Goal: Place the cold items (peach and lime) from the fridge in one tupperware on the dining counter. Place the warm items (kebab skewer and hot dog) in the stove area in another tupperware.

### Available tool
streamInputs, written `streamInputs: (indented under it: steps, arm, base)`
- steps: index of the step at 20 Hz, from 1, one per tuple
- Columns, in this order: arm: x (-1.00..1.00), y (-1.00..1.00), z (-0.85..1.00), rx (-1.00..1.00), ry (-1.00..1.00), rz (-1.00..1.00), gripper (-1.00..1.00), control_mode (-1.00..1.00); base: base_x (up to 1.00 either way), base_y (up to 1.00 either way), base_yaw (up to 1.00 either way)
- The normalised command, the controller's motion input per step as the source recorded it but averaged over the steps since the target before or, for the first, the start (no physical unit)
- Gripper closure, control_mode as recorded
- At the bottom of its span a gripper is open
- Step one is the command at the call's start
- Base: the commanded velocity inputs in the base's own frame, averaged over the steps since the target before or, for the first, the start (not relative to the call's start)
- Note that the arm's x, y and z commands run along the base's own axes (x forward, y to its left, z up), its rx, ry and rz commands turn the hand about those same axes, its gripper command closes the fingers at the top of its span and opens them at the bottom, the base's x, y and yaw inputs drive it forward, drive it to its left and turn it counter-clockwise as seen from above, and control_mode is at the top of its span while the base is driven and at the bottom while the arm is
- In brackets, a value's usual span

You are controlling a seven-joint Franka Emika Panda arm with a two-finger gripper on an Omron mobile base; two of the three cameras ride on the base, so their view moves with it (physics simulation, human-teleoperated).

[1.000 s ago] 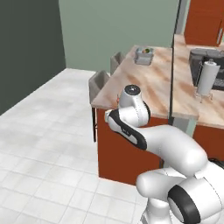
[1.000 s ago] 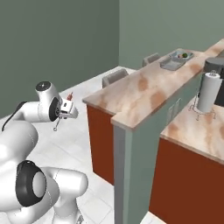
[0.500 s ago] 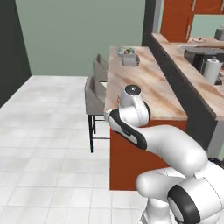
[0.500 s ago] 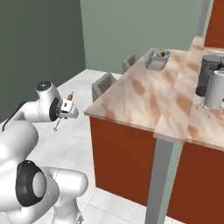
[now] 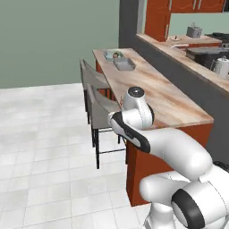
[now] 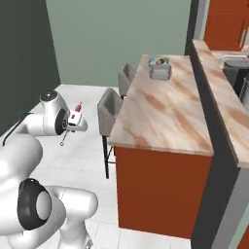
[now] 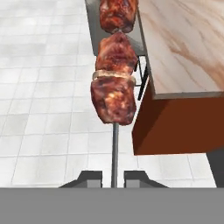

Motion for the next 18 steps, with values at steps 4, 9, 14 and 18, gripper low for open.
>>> streamInputs:
  steps: [4, 9, 14, 18]
  arm:
    - [0.00, 0.00, 0.00, 0.00, 0.00, 0.00, 1.00, 1.00]
    - [0.00, 0.00, 0.00, 0.00, 0.00, 0.00, 1.00, 1.00]
    - [0.00, 0.00, 0.00, 0.00, 0.00, 0.00, 1.00, 1.00]
    - [0.00, 0.00, 0.00, 0.00, 0.00, 0.00, 1.00, 1.00]
  base:
    - [0.64, 1.00, -0.43]
    - [0.65, 1.00, -0.43]
    - [0.65, 1.00, -0.45]
    - [0.63, 1.00, -0.45]
